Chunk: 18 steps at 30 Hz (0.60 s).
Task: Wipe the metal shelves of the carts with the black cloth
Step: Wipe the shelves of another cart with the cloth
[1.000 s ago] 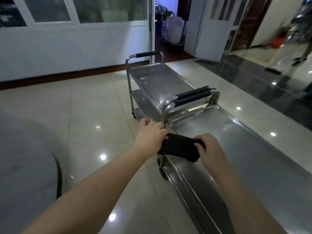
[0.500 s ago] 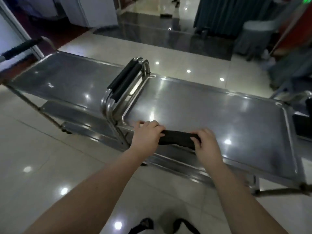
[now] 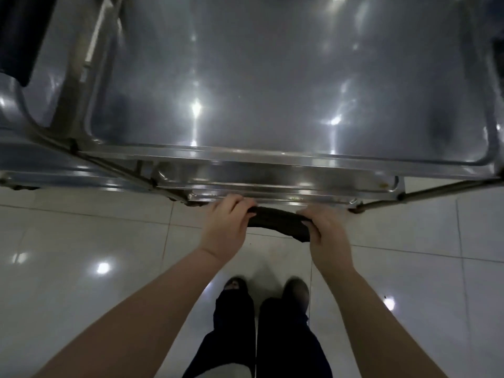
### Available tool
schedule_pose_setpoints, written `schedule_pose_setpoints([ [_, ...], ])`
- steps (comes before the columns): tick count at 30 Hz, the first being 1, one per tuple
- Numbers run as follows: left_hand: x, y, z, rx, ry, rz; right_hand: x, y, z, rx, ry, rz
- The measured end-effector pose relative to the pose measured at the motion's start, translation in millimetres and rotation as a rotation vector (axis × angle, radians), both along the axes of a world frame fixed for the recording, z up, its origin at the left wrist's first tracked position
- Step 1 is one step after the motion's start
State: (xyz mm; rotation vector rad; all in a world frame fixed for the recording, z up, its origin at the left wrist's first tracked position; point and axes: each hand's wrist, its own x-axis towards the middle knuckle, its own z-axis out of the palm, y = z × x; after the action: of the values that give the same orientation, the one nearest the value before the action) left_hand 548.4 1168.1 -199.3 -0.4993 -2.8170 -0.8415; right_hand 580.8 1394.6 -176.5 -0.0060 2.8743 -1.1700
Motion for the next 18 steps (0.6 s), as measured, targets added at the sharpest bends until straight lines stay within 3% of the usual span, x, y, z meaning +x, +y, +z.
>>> schedule_pose_setpoints([
  [5,-27.2,45.4,-83.9,0.110,-0.047,-0.015,-29.1,42.9,-65.2,-0.076,-0.011,-0.066],
  [10,-107.2,83.0,-158.7,0.208,-0.103,0.005,-119.0,87.6,-117.5,0.082,-0.082,-0.024],
  [14,-173.1,106.2,-221.4,0.061,-0.144,-0.045,-202.0,102.4,-198.3,0.234,-0.145,-0.033],
  [18,-206.4,100.5,-264.4,0.047,0.034,-0.098,-231.2,104.6,-256.9,0.370,-0.067,-0.003],
])
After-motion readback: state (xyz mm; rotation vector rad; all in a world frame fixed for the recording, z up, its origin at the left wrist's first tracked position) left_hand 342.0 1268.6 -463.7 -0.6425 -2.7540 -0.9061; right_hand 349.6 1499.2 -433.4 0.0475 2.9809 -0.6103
